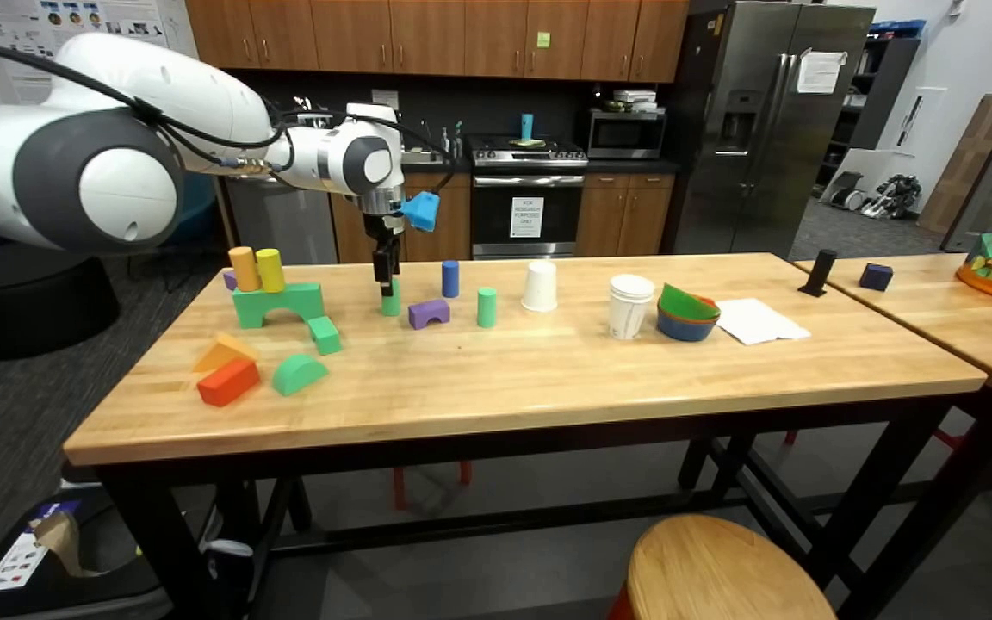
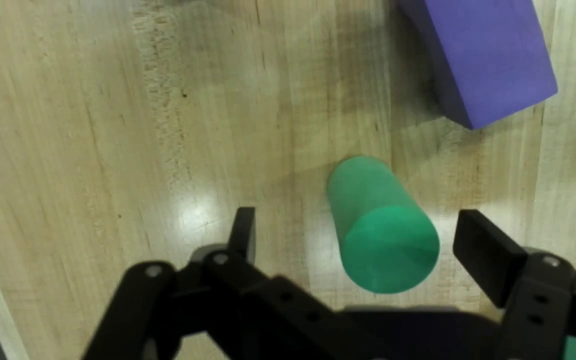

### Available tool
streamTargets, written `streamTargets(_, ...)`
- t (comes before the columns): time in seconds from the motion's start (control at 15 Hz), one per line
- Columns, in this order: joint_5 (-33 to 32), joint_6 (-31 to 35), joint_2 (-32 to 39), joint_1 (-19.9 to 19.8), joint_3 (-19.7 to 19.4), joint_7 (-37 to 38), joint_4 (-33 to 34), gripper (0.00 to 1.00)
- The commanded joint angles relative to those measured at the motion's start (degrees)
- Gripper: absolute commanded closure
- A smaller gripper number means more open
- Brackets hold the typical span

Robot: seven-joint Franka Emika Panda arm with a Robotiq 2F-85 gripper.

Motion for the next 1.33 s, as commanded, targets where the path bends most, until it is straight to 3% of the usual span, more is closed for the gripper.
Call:
streamTargets(0.0, -0.07, 1.91, -0.15, 0.02, -0.22, 0.60, -0.70, 0.00)
streamTargets(0.4, -0.20, 2.43, -0.44, -0.06, -0.51, 0.97, -1.14, 0.00)
streamTargets(0.47, -0.21, 2.28, -0.51, -0.06, -0.55, 0.96, -1.17, 0.25)
streamTargets(0.6, -0.04, 1.99, -0.59, -0.08, -0.61, 1.03, -1.18, 0.31)
streamTargets(1.0, -0.08, 1.41, -0.53, 0.00, -0.62, 0.94, -1.04, 0.79)
streamTargets(1.07, -0.24, 1.31, -0.52, 0.08, -0.72, 0.99, -1.05, 0.84)
streamTargets(1.27, -0.31, 1.13, -0.50, 0.15, -0.77, 1.07, -1.08, 0.84)
